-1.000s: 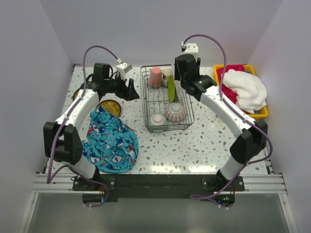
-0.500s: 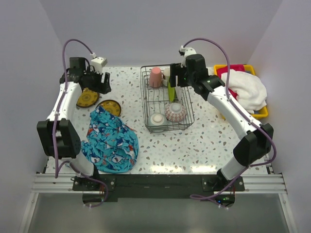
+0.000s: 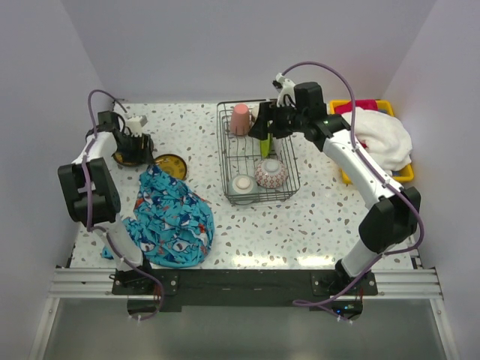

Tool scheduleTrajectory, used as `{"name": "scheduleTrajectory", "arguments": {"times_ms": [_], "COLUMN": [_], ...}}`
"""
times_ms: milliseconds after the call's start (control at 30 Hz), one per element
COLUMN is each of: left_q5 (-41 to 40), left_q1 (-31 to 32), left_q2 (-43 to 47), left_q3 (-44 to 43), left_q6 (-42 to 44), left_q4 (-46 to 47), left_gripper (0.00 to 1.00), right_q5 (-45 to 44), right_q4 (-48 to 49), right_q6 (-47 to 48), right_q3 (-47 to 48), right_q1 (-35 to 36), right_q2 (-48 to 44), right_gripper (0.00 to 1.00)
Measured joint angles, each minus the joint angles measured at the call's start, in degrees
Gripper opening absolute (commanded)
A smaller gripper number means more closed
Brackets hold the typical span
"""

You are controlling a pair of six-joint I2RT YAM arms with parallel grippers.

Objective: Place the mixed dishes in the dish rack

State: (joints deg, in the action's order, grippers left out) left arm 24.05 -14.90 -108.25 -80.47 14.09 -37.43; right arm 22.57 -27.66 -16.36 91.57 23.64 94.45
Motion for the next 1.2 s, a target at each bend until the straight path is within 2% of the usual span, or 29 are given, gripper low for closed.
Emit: {"name": "scheduleTrajectory", "arguments": {"times_ms": [233,567,667,700,800,900,1000,1200], "left_q5": [1.29,4.04,4.07,4.24,5.92,8.76,11.8,16.35], "left_q1": [0.35,0.35,0.35,0.33,0.33,0.33,0.33,0.35], "left_q2": [-2.01,-7.78,-8.15,-8.39,-10.14,-11.13,-11.04,-8.44], "left_q3": [3.19,0.61,0.13,-0.09,-2.27,-4.15,-4.96,-6.47], "left_q6": [-1.57,-2.36,-2.03,-1.62,0.55,1.9,2.64,5.07], "left_q4": [5.66,10.03,9.94,9.75,8.09,5.81,4.39,2.84], "left_gripper": [0.6,0.55,0.37,0.25,0.14,0.06,0.02,0.01], "right_q5": [1.03,0.48,0.31,0.26,-0.11,-0.17,0.02,4.09], "right_q4": [-0.22,-1.18,-1.22,-1.2,-1.25,-1.66,-1.97,-0.55], "right_q6": [0.96,1.9,2.25,2.29,2.6,3.65,4.98,6.75], "right_q3": [0.02,0.02,0.02,0.02,0.13,0.79,2.14,5.29], "right_q1": [-0.02,-0.02,-0.02,-0.02,-0.02,-0.02,-0.02,-0.02], "right_q2": [0.61,1.97,2.1,2.25,3.13,4.31,5.09,5.66], "right_gripper": [0.77,0.78,0.78,0.78,0.78,0.78,0.78,0.77]}}
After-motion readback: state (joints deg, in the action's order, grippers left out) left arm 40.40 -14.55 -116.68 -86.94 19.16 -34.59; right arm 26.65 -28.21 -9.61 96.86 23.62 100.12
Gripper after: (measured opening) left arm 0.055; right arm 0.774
